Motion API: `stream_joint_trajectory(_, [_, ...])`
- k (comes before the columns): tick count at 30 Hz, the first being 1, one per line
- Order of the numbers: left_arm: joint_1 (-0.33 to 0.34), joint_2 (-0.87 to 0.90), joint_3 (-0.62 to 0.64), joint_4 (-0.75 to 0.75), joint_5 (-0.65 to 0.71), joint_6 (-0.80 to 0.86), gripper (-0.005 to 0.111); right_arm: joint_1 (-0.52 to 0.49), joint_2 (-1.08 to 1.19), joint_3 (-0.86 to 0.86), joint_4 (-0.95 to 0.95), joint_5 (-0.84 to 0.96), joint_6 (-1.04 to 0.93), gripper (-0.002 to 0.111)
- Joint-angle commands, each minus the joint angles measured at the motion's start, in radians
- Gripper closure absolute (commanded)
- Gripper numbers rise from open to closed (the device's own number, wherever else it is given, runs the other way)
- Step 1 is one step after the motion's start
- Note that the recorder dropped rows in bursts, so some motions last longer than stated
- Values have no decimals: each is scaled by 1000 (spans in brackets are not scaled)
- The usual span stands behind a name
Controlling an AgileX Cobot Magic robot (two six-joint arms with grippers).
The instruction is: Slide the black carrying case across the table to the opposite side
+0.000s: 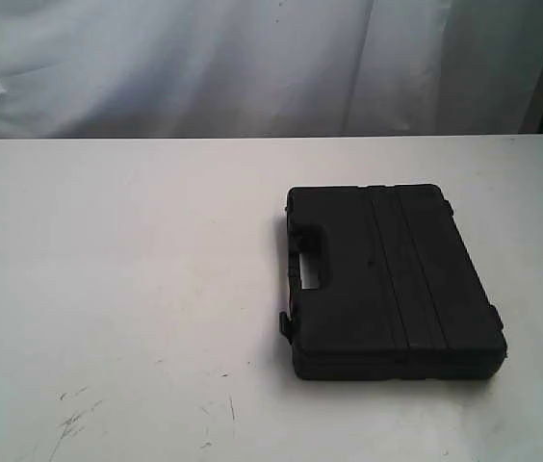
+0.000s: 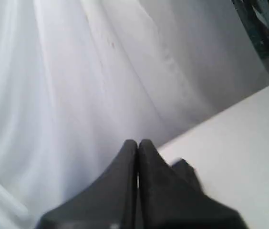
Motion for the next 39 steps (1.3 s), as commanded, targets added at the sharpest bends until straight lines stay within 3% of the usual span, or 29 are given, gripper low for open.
stream_joint_trajectory(1, [-1, -5, 4, 0, 2, 1, 107, -1, -3, 3, 343, -174, 101, 108])
stream_joint_trajectory(5, [-1, -5, 4, 0, 2, 1, 107, -1, -1, 3, 328, -144, 106, 108])
stream_joint_trajectory(9, [-1, -5, 4, 0, 2, 1, 107, -1, 60, -89, 324, 53, 44, 108])
stream_joint_trajectory(13, [-1, -5, 4, 0, 2, 1, 107, -1, 295, -304, 171, 272, -12, 108])
stream_joint_trajectory(17, [-1, -5, 4, 0, 2, 1, 107, -1, 638, -592, -74, 553, -19, 108])
stream_joint_trajectory(21, [-1, -5, 4, 0, 2, 1, 107, -1, 986, -881, -191, 778, -69, 108])
stream_joint_trajectory(28, [-1, -5, 4, 0, 2, 1, 107, 32, 1405, -1237, -205, 864, -145, 108])
stream_joint_trajectory(39, [-1, -5, 4, 0, 2, 1, 107, 314, 1768, -1504, -267, 911, -154, 105])
